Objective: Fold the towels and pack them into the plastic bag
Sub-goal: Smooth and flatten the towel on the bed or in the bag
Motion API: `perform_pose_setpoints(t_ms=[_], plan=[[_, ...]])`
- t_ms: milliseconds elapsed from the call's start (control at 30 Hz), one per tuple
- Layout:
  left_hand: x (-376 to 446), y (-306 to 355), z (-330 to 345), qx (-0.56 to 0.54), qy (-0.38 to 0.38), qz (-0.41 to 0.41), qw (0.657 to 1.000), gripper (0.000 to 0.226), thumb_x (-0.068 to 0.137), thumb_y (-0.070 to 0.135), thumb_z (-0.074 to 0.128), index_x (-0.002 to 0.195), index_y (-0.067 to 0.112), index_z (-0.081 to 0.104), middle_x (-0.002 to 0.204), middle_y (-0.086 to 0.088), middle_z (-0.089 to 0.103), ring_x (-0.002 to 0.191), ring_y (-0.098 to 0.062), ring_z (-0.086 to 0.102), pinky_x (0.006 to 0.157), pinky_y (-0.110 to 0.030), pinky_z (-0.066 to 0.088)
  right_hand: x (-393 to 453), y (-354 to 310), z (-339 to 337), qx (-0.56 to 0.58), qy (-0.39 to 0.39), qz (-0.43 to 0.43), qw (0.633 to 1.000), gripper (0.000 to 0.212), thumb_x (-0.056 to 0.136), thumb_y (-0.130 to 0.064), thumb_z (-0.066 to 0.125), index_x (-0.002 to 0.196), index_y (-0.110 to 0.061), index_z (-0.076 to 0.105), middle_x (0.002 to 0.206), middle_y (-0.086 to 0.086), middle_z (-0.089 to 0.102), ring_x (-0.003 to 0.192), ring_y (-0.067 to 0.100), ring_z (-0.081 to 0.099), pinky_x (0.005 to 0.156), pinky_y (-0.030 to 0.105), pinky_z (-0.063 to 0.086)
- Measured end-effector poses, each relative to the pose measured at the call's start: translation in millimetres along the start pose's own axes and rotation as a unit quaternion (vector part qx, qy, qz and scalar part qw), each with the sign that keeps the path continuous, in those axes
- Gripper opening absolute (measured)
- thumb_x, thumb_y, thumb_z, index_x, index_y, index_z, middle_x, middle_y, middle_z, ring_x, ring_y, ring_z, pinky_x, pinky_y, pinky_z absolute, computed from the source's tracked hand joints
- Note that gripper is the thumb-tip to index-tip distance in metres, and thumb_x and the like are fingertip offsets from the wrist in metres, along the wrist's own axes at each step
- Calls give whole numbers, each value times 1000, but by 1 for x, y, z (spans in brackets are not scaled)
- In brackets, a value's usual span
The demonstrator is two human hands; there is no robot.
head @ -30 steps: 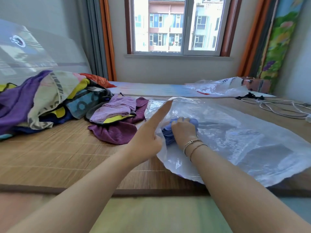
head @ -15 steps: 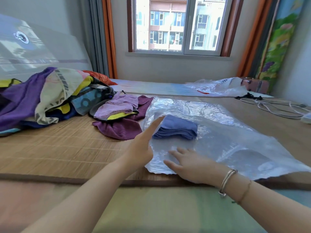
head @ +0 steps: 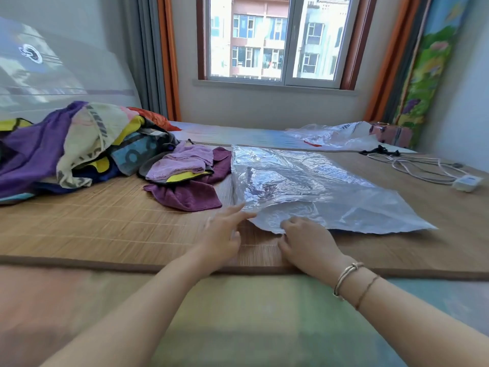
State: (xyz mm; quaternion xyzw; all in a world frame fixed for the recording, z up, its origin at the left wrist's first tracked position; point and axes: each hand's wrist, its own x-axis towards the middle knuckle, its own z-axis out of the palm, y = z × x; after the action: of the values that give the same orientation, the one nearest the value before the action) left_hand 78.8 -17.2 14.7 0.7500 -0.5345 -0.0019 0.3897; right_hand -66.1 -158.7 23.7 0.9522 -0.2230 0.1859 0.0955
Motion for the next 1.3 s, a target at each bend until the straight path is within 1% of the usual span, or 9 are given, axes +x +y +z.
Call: perform_pose_setpoints(t_ms=[100, 233, 433, 733, 933, 1033, 1100, 1233, 1300], plan=[[-18, -24, -25, -5, 43, -45, 998, 55, 76, 1, 48, 121, 29, 64, 145, 2, 47, 137, -17, 40, 114, -45, 29, -3, -31, -15, 24, 114, -46, 992, 22, 76, -24, 45, 59, -14, 55, 58, 4, 56, 58, 25, 56, 51, 26, 32], [-38, -59, -67, 44, 83, -103, 990, 39, 83, 12, 50, 116, 28, 65, 140, 4, 52, 132, -17, 45, 111, -52, 30, 20, -80, -29, 53, 138, -100, 984, 28, 77, -27, 40, 57, -14, 53, 57, 4, 55, 59, 24, 55, 51, 27, 40], [-68, -130, -125, 107, 112, -180, 971, 31, 92, 15, 56, 123, 21, 61, 136, 3, 55, 128, -17, 48, 111, -39, 32, 83, -141, -3, 173, 41, -84, 981, 19, 92, -26, 48, 98, -12, 60, 99, 5, 58, 99, 23, 51, 79, 34, 44], [-69, -159, -130, -24, 208, -184, 960, 25, 93, 9, 55, 110, 20, 69, 105, 10, 68, 101, -5, 61, 92, -23, 46, 189, -180, 53, 289, -153, -6, 945, 35, 93, -50, 41, 104, -31, 68, 125, 9, 60, 132, 30, 41, 108, 46, 33], [-69, -162, -128, -30, 210, -167, 963, 25, 92, 8, 57, 110, 20, 69, 103, 12, 69, 99, -1, 61, 85, -8, 43, 169, -179, 48, 323, -227, 1, 919, 43, 103, -39, 32, 107, -16, 68, 106, 2, 66, 108, 22, 57, 95, 33, 39], [-70, -164, -126, -22, 191, -165, 967, 28, 91, 14, 59, 117, 22, 65, 112, 9, 67, 107, -7, 61, 95, -23, 47, 147, -164, 24, 390, -233, 5, 891, 35, 104, -34, 35, 91, -31, 68, 67, -20, 53, 73, 1, 52, 65, 15, 34], [-72, -160, -127, 3, 164, -160, 973, 39, 88, 24, 61, 126, 29, 58, 121, 13, 62, 113, -8, 57, 100, -31, 45, 128, -156, 8, 449, -230, 4, 864, 42, 105, -28, 33, 100, -19, 74, 57, -9, 50, 58, 5, 46, 56, 18, 31], [-70, -138, -128, 80, 112, -103, 985, 55, 81, 32, 58, 134, 38, 49, 138, 16, 52, 128, -6, 46, 111, -45, 32, 96, -142, -17, 552, -246, -16, 797, 53, 101, -34, 38, 81, -7, 79, 81, 3, 73, 82, 18, 60, 96, 34, 43], [-64, -125, -127, 79, 97, -79, 989, 50, 77, 35, 49, 125, 41, 56, 140, 16, 50, 133, -5, 42, 111, -51, 31, 89, -139, -23, 545, -260, -16, 797, 57, 94, -47, 43, 69, -7, 74, 81, 10, 74, 80, 22, 63, 98, 46, 45]])
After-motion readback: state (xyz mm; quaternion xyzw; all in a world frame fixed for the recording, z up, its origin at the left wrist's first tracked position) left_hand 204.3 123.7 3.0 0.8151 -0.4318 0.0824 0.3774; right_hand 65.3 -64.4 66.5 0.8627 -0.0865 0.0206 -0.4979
